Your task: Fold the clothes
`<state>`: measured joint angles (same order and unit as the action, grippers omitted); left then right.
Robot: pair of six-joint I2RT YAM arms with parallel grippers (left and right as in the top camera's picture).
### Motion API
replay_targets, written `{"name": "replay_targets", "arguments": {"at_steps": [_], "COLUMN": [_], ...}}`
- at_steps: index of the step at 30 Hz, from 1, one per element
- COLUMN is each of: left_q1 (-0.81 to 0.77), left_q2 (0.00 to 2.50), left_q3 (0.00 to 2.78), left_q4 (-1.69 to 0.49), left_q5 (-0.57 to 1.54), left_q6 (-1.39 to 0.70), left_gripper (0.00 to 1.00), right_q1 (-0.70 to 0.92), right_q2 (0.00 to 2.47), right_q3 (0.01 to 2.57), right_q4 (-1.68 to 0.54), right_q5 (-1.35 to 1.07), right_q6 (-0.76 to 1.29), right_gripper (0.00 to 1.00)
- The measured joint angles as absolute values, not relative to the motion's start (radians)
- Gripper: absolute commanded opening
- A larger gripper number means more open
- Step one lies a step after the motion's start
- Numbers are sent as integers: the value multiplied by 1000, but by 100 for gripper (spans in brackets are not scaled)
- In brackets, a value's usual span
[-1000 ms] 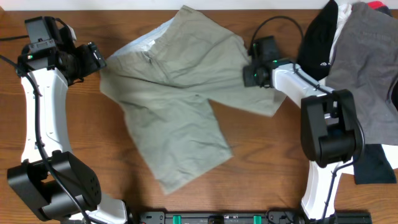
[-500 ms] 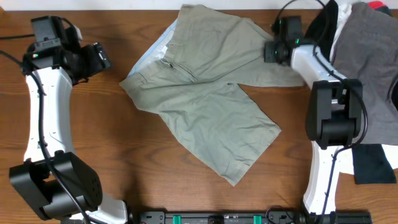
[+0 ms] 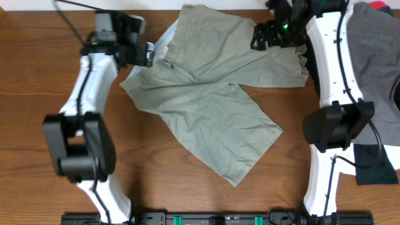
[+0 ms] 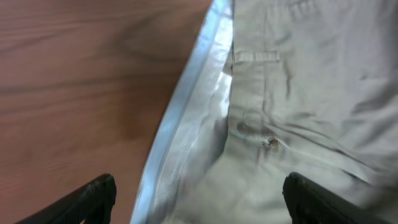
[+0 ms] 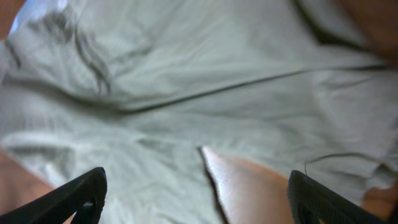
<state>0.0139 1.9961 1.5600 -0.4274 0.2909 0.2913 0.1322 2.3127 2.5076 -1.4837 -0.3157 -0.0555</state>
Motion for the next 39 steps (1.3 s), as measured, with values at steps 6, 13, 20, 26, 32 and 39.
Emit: {"name": "replay_targets", "arguments": {"at_steps": [6,13,20,26,32,39], "left_q1": [16,19,19,25,108,272], "left_q2": [2139,2177,2177,2177,2147,2018], "left_q3": [1560,1560,1560,1560,1586,1616], "left_q4": [-386,-409,-501,-530,-527,-490], "left_q5": [316,384,443,465,364,269], "left_q6": [334,344,356,331,138,-38], "left_gripper": [86,64,6,6,6,8], "right_q1": [137,137,137,137,138,165], "right_q2": [2315,2315,2315,2315,2315,2315], "right_q3": [2507,2507,2507,2507,2507,2489], "right_q4": [-1495,-1472,-1467,-1465,-1464,-1438], "right_q5": [-326,-327,-327,-327,-327,-327], "right_q6": [-67,-70,-70,-70,-70,-70], "right_gripper": [90,90,90,91,93,95]}}
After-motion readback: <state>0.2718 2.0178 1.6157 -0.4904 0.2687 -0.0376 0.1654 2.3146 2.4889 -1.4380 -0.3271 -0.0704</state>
